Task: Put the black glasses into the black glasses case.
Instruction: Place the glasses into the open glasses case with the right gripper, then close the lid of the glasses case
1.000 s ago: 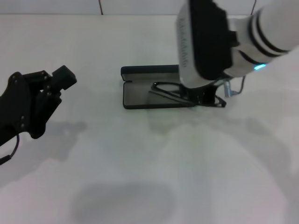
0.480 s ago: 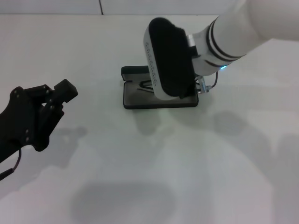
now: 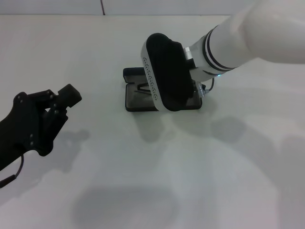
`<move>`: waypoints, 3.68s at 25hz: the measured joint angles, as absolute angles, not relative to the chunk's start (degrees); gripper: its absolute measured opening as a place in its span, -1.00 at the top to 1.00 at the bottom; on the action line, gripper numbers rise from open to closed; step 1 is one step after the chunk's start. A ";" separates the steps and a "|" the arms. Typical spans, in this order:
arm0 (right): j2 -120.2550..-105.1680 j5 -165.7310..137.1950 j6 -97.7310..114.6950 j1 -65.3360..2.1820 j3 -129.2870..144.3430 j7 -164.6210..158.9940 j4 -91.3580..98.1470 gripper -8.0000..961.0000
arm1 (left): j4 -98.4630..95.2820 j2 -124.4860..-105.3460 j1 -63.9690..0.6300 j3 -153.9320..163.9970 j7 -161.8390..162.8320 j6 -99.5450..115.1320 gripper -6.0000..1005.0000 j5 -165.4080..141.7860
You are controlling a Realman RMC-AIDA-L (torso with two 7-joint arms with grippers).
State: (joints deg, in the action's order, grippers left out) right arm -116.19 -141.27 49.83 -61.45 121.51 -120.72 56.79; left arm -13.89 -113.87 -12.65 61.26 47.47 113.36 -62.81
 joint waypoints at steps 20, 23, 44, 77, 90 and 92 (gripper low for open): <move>-116.18 -140.97 47.08 -62.10 123.57 -121.11 53.85 0.65 | -13.89 -114.20 -12.65 61.26 47.46 113.09 0.93 -63.03; -116.18 -141.01 47.22 -62.08 123.57 -121.23 54.00 0.65 | -13.88 -114.18 -12.65 61.26 47.46 113.09 0.93 -63.03; -116.18 -153.54 53.18 -49.98 123.85 -129.26 72.14 0.59 | -14.39 -113.74 -13.47 61.18 48.09 113.97 0.93 -63.42; -115.58 -90.71 96.75 -8.09 56.35 -96.46 65.88 0.40 | -28.19 -112.66 -49.89 51.81 89.31 73.80 0.50 -109.15; -115.71 -90.85 96.60 -12.13 56.28 -93.04 59.34 0.39 | -27.30 -116.63 -51.70 51.78 91.79 65.26 0.49 -119.22; -115.68 -90.91 96.56 -12.60 56.23 -93.02 58.93 0.39 | -27.30 -116.64 -51.52 51.82 91.94 64.64 0.50 -119.75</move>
